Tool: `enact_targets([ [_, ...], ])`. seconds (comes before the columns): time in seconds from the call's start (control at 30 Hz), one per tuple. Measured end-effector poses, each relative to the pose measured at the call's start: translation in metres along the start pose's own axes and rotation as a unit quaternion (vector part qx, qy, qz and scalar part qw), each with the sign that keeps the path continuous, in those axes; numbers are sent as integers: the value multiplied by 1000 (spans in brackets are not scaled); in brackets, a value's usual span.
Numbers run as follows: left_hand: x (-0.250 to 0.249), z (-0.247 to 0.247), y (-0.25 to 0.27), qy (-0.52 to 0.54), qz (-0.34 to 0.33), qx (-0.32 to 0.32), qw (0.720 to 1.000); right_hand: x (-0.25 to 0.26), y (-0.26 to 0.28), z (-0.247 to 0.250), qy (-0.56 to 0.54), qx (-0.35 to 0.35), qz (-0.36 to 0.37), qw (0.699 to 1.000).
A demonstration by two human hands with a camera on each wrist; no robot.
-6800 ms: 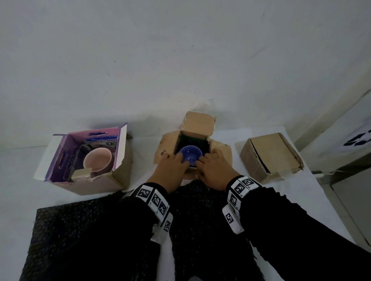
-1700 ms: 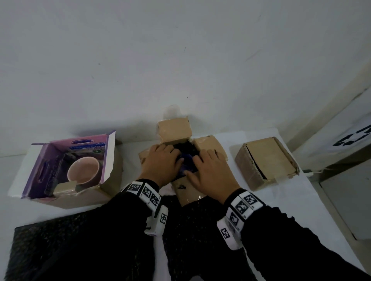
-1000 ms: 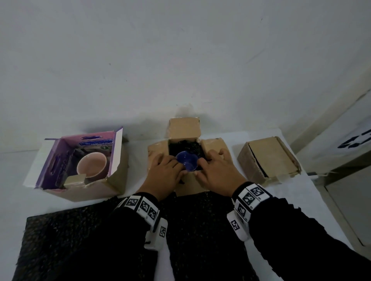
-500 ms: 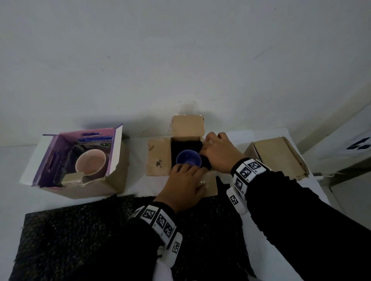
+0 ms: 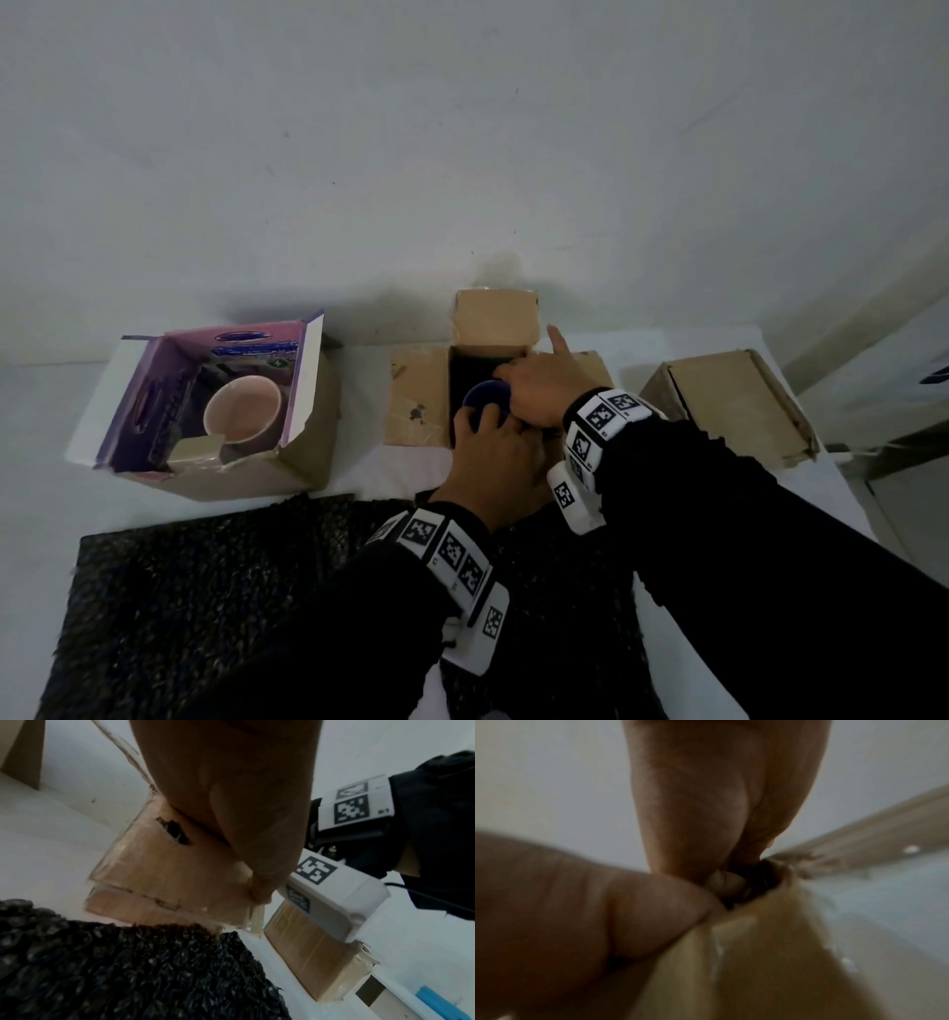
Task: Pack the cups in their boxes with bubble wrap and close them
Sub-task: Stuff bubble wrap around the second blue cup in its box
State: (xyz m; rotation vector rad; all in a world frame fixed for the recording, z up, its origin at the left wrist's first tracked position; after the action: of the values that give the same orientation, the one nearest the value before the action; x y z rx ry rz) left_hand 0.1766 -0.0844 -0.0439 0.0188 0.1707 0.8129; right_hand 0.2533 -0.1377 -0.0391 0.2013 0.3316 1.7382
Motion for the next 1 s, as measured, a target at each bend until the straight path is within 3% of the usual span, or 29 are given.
enact_targets([
  [0.07,0,1,2,0,-11,-29,1000,0,-1,5,-20,2,12,1000],
  [0.2,0,2,12,-17,-65,-102,992,-10,10,29,0,-131,41,991],
  [0.33,2,5,13,-13,-98,-93,991,-16,23,16,50,-141,74,986],
  [0.43,9,9,14,-10,-104,-61,993,-24,30,23,-16,-150,82,985],
  [0.57,26,23,24,-36,-84,-106,990,-24,65,32,-85,-213,91,969],
  [0.73,22,22,21,-2,-108,-78,991,-17,87,-5,-47,-154,112,980],
  [0.83,27,32,11,45,-106,-26,993,-21,90,-5,-38,-173,86,980],
  [0.93,41,54,-4,17,-124,-71,990,-16,92,-4,-17,-182,46,982],
  [1.0,57,52,-17,-7,-106,-50,993,-11,94,-11,-17,-172,14,985],
])
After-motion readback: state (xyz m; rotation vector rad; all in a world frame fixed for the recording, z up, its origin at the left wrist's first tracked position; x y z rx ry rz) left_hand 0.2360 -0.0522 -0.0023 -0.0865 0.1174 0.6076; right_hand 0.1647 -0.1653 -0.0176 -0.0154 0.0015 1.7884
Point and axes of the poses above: each hand's wrist, its own y-axis away from the middle knuckle, its own z-axis out of the back of the hand, x = y × z, the point moved 8 cm from there along -y, towards the middle knuckle, and after that the axes turned 7 degrees about -z, right-handed, at the moved point
